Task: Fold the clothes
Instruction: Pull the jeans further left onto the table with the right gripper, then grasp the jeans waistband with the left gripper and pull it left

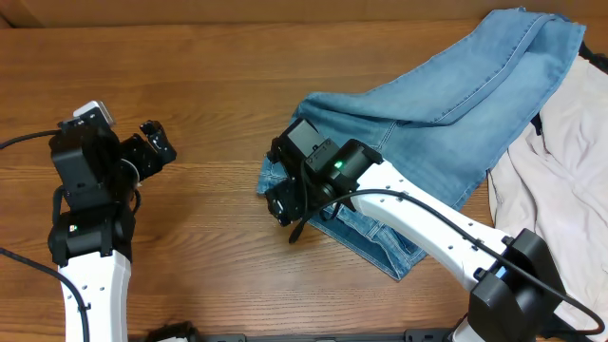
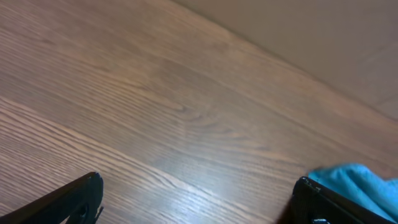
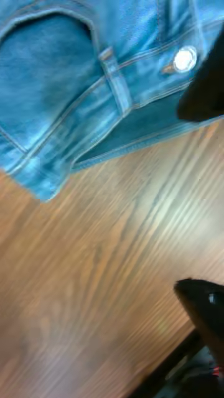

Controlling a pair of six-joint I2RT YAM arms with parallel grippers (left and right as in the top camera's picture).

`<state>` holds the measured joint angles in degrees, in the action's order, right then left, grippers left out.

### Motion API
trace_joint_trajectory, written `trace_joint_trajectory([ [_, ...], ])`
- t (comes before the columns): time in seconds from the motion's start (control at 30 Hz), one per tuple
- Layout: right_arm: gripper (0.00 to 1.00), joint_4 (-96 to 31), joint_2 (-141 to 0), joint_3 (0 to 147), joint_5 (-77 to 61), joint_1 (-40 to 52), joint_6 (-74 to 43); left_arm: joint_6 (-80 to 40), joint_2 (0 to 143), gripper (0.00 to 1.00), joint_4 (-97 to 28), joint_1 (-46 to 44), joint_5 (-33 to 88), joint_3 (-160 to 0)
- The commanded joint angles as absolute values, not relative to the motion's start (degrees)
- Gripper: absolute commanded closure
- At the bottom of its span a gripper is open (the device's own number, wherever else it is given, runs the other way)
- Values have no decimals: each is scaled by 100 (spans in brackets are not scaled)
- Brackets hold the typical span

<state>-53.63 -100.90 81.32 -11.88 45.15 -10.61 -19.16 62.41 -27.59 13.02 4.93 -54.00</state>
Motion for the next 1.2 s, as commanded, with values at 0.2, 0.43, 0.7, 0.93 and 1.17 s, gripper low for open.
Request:
trace_joint_trajectory([
  [0.2, 0, -6093, -9373, 8547, 891, 3660, -1981, -1798, 6731, 0, -2891, 438, 1555, -5537],
  [0.43, 0, -6455, -8597, 8556, 895, 2508, -2005, -1347, 7909, 0, -2512, -449, 2233, -5537],
  [0.7, 0, -6982, -8390, 8556, 891, 1387, -2003, -982, 9279, 0, -2222, -773, 2576, -5537],
  [0.93, 0, -7081, -8390, 8556, 893, 1133, -2003, -873, 10138, 21, -2112, -825, 3828, -5537],
  [1.17, 0, -7089, -8390, 8556, 895, 1122, -2003, -875, 10370, 96, -2206, -886, 4187, -5540],
])
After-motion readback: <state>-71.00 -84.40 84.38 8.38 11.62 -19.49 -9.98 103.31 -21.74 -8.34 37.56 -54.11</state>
